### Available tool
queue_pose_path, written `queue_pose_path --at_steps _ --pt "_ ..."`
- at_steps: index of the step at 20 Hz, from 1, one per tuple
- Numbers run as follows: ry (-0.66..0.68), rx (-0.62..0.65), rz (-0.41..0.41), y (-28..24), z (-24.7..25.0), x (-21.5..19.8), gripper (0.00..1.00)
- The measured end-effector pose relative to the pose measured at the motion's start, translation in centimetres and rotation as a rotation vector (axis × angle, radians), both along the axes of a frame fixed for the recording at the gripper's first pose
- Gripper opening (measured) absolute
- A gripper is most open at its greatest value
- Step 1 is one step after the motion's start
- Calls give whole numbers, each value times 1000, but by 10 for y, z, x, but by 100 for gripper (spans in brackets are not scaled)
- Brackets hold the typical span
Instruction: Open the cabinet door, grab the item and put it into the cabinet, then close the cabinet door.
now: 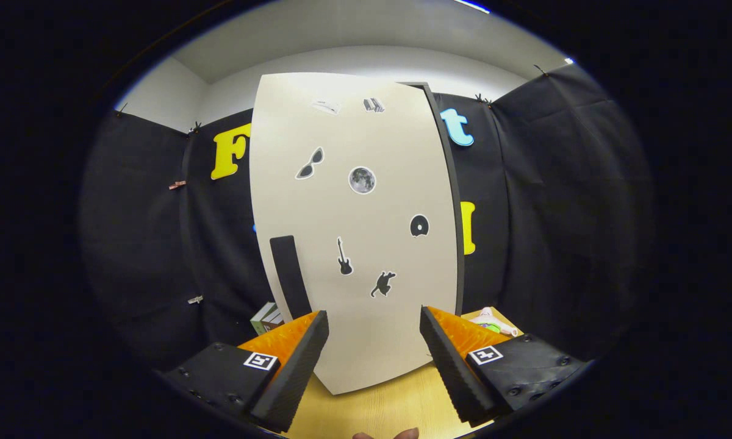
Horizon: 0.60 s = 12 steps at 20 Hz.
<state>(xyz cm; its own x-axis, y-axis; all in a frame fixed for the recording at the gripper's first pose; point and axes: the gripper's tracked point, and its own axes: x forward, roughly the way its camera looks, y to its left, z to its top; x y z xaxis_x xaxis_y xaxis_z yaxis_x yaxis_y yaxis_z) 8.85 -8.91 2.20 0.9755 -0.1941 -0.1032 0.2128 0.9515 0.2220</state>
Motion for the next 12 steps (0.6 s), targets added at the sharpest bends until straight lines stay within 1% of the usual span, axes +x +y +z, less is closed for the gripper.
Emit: queue_pose_path --at_steps 12 --pt "-10 -23 -5 -2 2 -9 97"
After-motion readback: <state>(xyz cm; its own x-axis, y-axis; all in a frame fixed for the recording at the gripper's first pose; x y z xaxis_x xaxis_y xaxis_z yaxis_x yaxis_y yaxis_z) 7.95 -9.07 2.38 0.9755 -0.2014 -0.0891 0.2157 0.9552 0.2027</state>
